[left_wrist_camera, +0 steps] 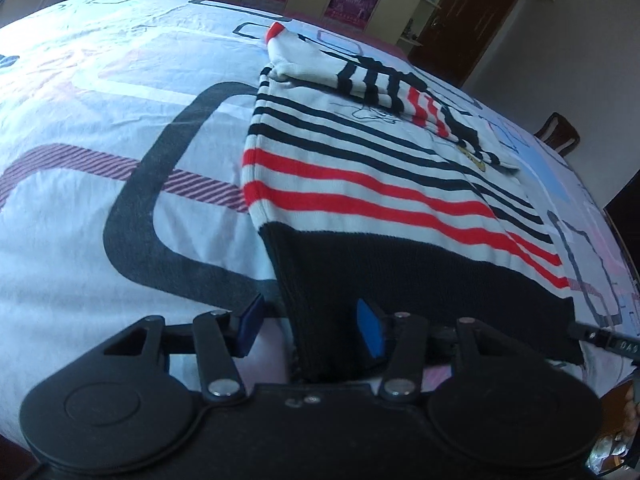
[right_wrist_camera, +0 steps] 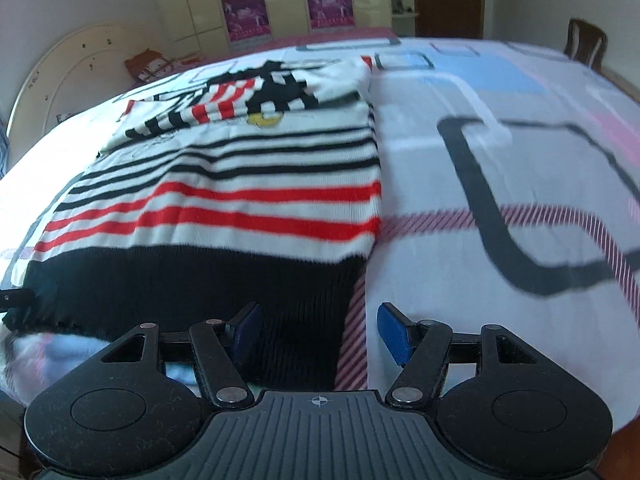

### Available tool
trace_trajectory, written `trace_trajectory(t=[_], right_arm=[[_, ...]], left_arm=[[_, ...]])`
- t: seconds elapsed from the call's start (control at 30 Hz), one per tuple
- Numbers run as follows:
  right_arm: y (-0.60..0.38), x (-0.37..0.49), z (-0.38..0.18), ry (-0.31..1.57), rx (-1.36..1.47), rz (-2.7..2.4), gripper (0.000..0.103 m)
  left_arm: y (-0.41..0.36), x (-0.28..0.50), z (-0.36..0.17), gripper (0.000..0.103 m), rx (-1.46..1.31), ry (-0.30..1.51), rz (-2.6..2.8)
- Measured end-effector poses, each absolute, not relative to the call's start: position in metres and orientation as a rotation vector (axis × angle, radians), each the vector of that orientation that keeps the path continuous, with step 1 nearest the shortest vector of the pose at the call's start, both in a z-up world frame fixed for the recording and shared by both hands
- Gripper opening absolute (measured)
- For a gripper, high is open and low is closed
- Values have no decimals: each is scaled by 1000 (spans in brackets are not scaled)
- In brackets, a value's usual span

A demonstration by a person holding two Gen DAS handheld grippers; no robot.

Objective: Fold small clothes
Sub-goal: 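Grasp the black hem with both tools and lift it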

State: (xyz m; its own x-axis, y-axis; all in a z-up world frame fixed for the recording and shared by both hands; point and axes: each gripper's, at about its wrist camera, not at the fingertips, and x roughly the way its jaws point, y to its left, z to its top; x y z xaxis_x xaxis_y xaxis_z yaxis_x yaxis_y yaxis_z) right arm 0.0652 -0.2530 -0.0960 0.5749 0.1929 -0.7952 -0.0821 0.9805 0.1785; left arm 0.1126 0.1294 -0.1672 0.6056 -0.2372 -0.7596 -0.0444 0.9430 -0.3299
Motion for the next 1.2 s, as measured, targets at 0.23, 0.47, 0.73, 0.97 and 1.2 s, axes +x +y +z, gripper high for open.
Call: trace_trajectory(t=[0.23,0.47,0.73,0.97,1.2], right_arm=[[-249,63,-101,965,175,190,15],[-250,68,-73,882,193,226,11],[-256,118,-27,739,256,254,11],[-255,204,-4,643,274,256,11],[-254,310,-11,639,298,236,11]], left_arm=[[123,114,-170,14,-363,943,-175],[124,119,-147,10,-396,868,-229],[131,158,-96,10,-419,699,-249],[129,235,-73,10,-429,613,-238],[122,330,-67,10,-421,579,-215]])
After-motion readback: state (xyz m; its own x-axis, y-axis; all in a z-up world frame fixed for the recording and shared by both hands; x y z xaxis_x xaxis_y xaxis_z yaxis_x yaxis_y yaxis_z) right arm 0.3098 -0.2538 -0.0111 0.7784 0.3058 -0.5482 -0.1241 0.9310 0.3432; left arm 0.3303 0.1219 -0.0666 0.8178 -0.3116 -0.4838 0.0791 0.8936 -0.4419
